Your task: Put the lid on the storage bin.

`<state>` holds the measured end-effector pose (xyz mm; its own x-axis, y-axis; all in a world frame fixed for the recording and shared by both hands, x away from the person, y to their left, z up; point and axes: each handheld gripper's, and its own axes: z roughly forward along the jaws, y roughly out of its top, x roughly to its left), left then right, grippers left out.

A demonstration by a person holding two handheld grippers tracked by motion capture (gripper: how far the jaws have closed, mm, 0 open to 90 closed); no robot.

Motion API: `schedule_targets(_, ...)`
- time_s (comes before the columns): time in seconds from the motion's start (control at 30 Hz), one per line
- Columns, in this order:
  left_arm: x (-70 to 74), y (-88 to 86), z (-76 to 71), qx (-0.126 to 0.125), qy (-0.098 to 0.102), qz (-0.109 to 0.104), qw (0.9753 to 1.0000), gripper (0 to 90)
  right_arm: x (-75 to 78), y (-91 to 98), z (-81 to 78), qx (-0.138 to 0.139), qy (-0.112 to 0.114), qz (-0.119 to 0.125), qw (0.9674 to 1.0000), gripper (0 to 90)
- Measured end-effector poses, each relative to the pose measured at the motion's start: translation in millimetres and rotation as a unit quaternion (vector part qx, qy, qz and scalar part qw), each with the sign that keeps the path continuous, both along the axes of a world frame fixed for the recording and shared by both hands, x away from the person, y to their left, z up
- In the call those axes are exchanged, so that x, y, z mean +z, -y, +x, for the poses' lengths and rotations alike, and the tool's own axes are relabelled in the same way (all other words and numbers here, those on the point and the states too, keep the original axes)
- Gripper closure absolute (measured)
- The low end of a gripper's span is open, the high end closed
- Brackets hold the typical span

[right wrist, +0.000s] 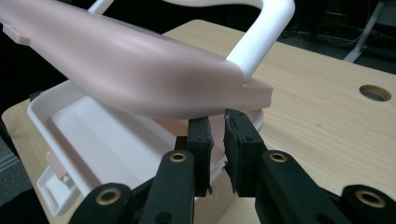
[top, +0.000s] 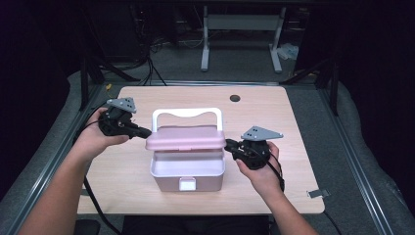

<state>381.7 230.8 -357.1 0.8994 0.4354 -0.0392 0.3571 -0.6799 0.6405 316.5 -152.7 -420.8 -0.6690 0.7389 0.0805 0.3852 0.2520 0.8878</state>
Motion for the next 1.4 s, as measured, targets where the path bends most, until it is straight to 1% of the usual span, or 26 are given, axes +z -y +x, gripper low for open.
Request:
schedule_targets(0.1, -5.1, -0.1, -3.6, -0.004, -0.002, 0.0, 1.0, 90.0, -6.1, 0.5, -3.6, 0.002, -0.003, -0.002, 1.0, 80.2)
schedule_targets(0.13, -6.8, -0.1, -4.6, -0.004, -0.003, 0.0, 1.0, 90.0, -8.0, 0.8, -4.9, -0.001, -0.002, -0.005, 1.0, 80.1)
schedule_targets(0.23, -11.2, -1.4, -7.6, -0.006, -0.006, -0.004, 1.0, 90.0, -13.4, 1.7, -8.0, 0.004, -0.007, -0.006, 1.0, 80.0)
schedule_targets(0.27, -12.8, -1.9, -8.1, -0.008, -0.008, -0.005, 0.9999, 90.0, -14.8, 1.5, -9.5, 0.001, -0.005, -0.012, 0.9999, 80.0)
schedule_targets(0.3, -14.6, -2.0, -8.8, -0.008, -0.008, -0.006, 0.9999, 90.0, -16.2, 1.1, -11.0, 0.003, -0.005, -0.013, 0.9999, 79.9)
schedule_targets(0.37, -18.4, -1.8, -10.0, -0.009, -0.011, -0.006, 0.9999, 90.0, -18.2, 0.7, -13.6, 0.004, -0.002, -0.027, 0.9996, 79.9)
schedule_targets(0.43, -21.2, -2.0, -10.7, -0.01, -0.014, -0.007, 0.9998, 90.0, -20.0, 1.0, -15.8, -0.001, -0.002, -0.04, 0.9992, 79.9)
schedule_targets(0.47, -22.7, -2.6, -10.8, -0.013, -0.018, -0.007, 0.9997, 90.0, -21.3, 1.8, -16.5, -0.003, -0.004, -0.04, 0.9992, 79.9)
schedule_targets(0.5, -24.4, -3.3, -10.9, -0.012, -0.017, -0.007, 0.9997, 90.0, -22.7, 3.7, -16.6, -0.001, -0.009, -0.039, 0.9992, 80.0)
schedule_targets(0.57, -28.0, -4.8, -11.1, -0.009, -0.021, -0.005, 0.9997, 90.0, -25.2, 7.6, -17.2, -0.008, -0.013, -0.027, 0.9995, 79.8)
schedule_targets(0.6, -29.8, -5.8, -11.1, -0.007, -0.021, -0.006, 0.9997, 90.0, -25.8, 10.1, -17.1, -0.004, -0.02, -0.019, 0.9996, 79.9)
schedule_targets(0.67, -33.0, -7.9, -11.5, -0.005, -0.024, -0.007, 0.9997, 90.0, -27.1, 12.9, -17.1, -0.011, -0.023, -0.017, 0.9995, 79.9)
schedule_targets(0.7, -34.3, -8.9, -11.8, -0.003, -0.024, -0.008, 0.9997, 90.0, -28.1, 13.9, -16.9, -0.009, -0.023, -0.014, 0.9996, 79.9)
schedule_targets(0.8, -36.2, -12.6, -12.5, 0.001, -0.023, -0.011, 0.9997, 89.5, -29.7, 14.7, -16.4, -0.014, -0.025, -0.016, 0.9995, 79.8)
schedule_targets(0.93, -37.1, -19.0, -13.0, 0.012, -0.019, -0.019, 0.9996, 86.7, -29.2, 15.4, -14.8, -0.013, -0.024, -0.017, 0.9995, 79.3)
schedule_targets(0.97, -37.5, -20.5, -13.0, 0.017, -0.018, -0.018, 0.9995, 85.7, -28.8, 15.6, -14.3, -0.018, -0.023, -0.02, 0.9994, 79.0)
schedule_targets(1.0, -38.3, -22.1, -13.0, 0.021, -0.018, -0.017, 0.9995, 84.8, -28.2, 16.7, -13.2, -0.015, -0.023, -0.019, 0.9995, 78.8)
schedule_targets(1.03, -39.0, -23.9, -12.9, 0.027, -0.015, -0.013, 0.9994, 84.3, -27.5, 17.0, -12.5, -0.021, -0.02, -0.02, 0.9994, 78.5)
schedule_targets(1.07, -40.0, -25.7, -13.0, 0.033, -0.016, -0.011, 0.9993, 83.5, -26.7, 18.3, -11.3, -0.02, -0.022, -0.02, 0.9994, 78.3)
schedule_targets(1.1, -41.6, -27.6, -12.5, 0.037, -0.014, -0.01, 0.9992, 83.1, -25.9, 19.3, -10.1, -0.027, -0.019, -0.024, 0.9992, 78.2)
schedule_targets(1.13, -43.1, -29.6, -12.2, 0.042, -0.014, -0.009, 0.999, 82.5, -25.6, 20.9, -8.4, -0.027, -0.019, -0.022, 0.9992, 77.8)
schedule_targets(1.2, -47.6, -33.6, -11.5, 0.052, -0.014, -0.008, 0.9985, 81.3, -25.7, 24.4, -4.2, -0.037, -0.024, -0.027, 0.9987, 76.6)
schedule_targets(1.27, -53.6, -37.2, -10.7, 0.058, -0.019, -0.009, 0.9981, 80.0, -27.2, 27.7, -0.7, -0.043, -0.026, -0.027, 0.9984, 75.4)
schedule_targets(1.33, -60.1, -40.2, -10.7, 0.069, -0.02, -0.005, 0.9974, 77.0, -29.8, 31.4, 3.0, -0.05, -0.031, -0.026, 0.998, 73.8)
schedule_targets(1.37, -63.3, -41.9, -10.7, 0.074, -0.018, -0.002, 0.9971, 75.1, -31.5, 33.3, 4.5, -0.057, -0.031, -0.027, 0.9975, 72.8)
schedule_targets(1.4, -66.5, -43.6, -11.0, 0.079, -0.017, -0.005, 0.9967, 73.3, -33.4, 35.7, 6.2, -0.06, -0.034, -0.026, 0.9973, 72.0)
